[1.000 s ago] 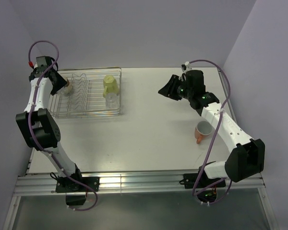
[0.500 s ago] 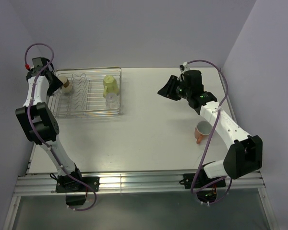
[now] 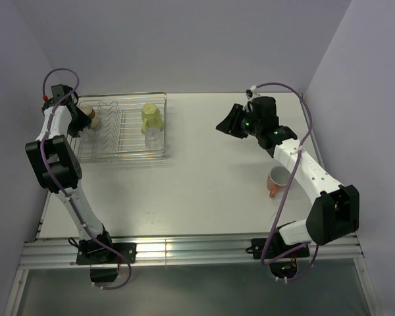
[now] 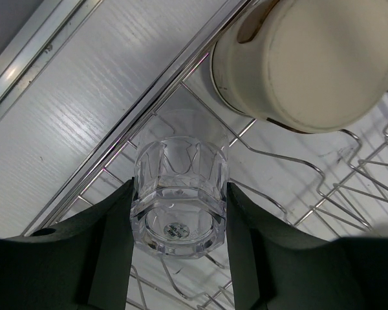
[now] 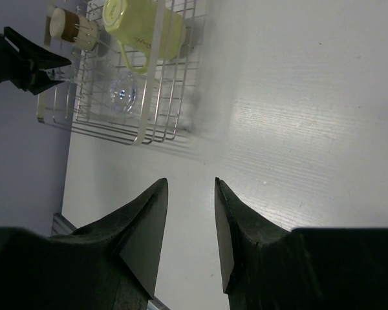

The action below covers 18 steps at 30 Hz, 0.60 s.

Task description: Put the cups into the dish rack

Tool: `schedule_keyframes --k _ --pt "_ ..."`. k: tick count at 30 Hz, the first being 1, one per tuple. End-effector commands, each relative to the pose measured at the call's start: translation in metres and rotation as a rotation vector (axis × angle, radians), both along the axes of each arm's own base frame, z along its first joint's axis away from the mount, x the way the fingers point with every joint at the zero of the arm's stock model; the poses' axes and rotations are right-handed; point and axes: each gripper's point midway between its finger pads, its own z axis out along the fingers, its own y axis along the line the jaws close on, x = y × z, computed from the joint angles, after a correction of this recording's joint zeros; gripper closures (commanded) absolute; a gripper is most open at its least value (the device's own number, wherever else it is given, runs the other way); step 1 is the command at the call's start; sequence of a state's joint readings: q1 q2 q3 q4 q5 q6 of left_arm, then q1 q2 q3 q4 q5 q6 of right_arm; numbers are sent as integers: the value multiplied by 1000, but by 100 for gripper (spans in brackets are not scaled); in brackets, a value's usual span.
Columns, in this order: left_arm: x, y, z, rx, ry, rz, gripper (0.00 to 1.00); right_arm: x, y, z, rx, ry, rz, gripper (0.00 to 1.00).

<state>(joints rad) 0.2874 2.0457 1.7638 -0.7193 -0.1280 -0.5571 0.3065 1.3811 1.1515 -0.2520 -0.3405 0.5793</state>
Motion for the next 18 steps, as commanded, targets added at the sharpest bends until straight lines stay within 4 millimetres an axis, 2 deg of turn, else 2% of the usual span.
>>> schedule_keyframes --k 1,6,8,9,11,12,15,18 --pt "6 2 -7 0 -9 -16 100 7 -3 4 -3 -44 3 58" --pt "8 2 -13 -7 -1 -10 98 7 -3 3 -5 -42 6 58" --pt "9 3 -13 -4 0 -8 90 7 -3 2 -8 -40 5 58" --pt "9 4 -13 -4 1 -8 74 7 -3 -1 -9 -34 5 58" --pt "10 4 -12 2 -2 -10 61 7 -3 -1 -7 -33 7 58" --pt "9 5 -13 3 0 -9 48 7 -2 0 -3 -35 9 58" --pt "9 4 -13 2 1 -11 29 7 -3 -1 -6 -34 7 58" --pt "8 4 -13 -1 1 -14 21 7 -3 1 -6 -37 6 58"
